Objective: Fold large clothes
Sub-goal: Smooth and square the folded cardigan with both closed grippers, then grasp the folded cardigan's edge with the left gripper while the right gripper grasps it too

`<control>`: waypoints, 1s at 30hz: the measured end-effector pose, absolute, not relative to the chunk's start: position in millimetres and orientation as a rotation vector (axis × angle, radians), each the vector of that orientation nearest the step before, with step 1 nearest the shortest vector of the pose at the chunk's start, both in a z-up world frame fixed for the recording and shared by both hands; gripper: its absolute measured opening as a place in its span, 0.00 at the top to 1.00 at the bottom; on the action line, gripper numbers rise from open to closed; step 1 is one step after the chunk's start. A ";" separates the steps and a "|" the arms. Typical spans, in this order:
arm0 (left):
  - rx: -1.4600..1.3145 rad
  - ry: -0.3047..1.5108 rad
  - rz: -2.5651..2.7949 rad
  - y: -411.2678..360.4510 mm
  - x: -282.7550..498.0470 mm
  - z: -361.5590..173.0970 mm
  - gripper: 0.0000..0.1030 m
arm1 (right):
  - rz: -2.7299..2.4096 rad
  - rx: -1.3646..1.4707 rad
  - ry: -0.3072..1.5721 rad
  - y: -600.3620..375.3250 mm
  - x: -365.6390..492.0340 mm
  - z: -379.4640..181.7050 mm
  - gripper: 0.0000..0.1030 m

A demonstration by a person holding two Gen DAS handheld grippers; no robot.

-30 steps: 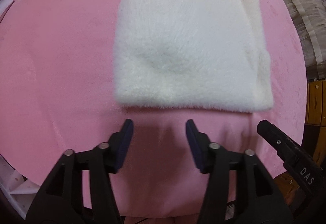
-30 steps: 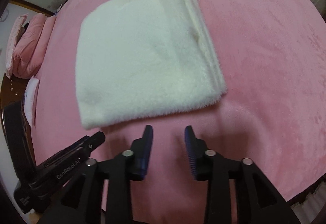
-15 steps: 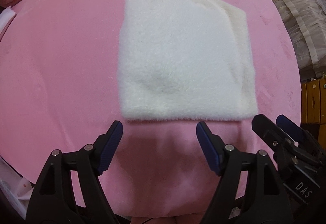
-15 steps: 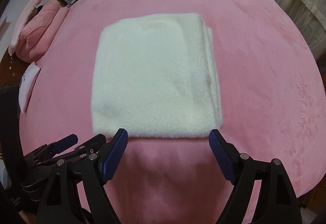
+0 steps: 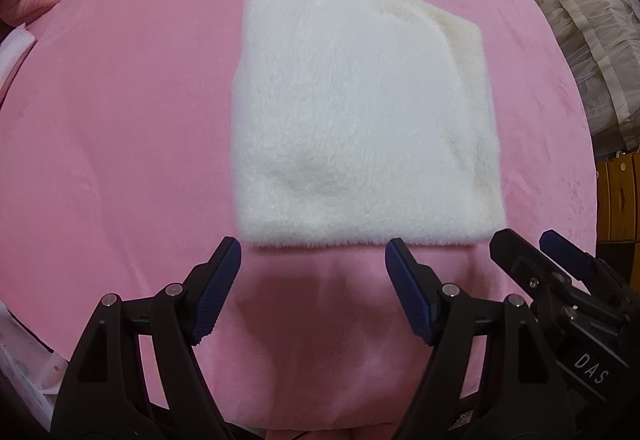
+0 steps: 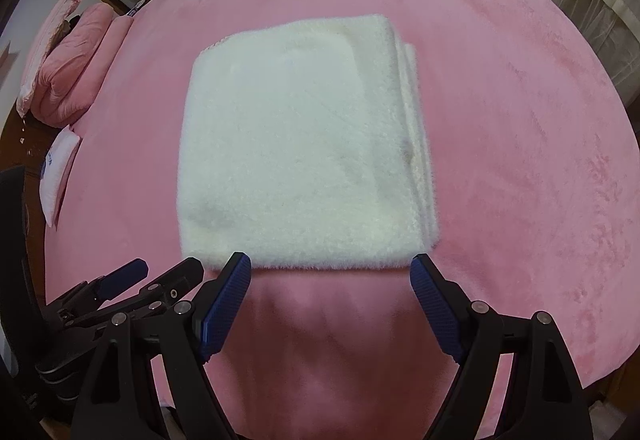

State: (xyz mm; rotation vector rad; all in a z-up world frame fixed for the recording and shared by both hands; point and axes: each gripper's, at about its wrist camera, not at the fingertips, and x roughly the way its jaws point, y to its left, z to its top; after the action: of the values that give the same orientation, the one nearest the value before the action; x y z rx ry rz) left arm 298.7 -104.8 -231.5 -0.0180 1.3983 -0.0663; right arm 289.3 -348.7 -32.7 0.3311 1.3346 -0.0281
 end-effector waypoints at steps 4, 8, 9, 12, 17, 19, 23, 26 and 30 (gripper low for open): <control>-0.026 1.396 -0.058 -103.3 301.6 -229.5 0.30 | -0.029 0.350 1.330 -351.4 291.5 -33.4 0.19; -0.025 1.379 -0.038 -104.5 311.7 -227.6 0.30 | -0.046 0.394 1.340 -357.9 301.1 -39.0 0.19; -0.028 1.375 -0.038 -104.2 314.4 -227.1 0.30 | -0.050 0.407 1.338 -359.1 304.0 -40.4 0.19; -0.036 1.362 -0.036 -104.5 326.4 -226.2 0.30 | -0.060 0.437 1.329 -363.8 315.3 -43.7 0.19; -0.035 1.360 -0.036 -105.8 345.9 -230.6 0.30 | -0.066 0.445 1.323 -370.1 335.8 -48.4 0.19; -0.028 1.368 -0.029 -106.5 354.0 -236.9 0.30 | -0.057 0.438 1.332 -371.2 345.0 -52.7 0.19; 0.024 1.394 0.004 -106.4 368.9 -257.2 0.30 | -0.043 0.417 1.366 -375.8 363.9 -70.4 0.19; 0.035 1.431 0.043 -99.1 377.1 -277.6 0.30 | -0.066 0.398 1.394 -386.1 374.6 -87.1 0.19; -0.044 1.466 0.022 -84.1 387.8 -292.8 0.22 | -0.120 0.404 1.437 -408.2 386.2 -110.8 0.19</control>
State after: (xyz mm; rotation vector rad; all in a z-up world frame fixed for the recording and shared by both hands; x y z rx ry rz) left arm 387.8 -84.1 -292.8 -0.0437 1.4656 0.0216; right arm 386.2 -408.2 -110.8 0.4036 1.4372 -0.1202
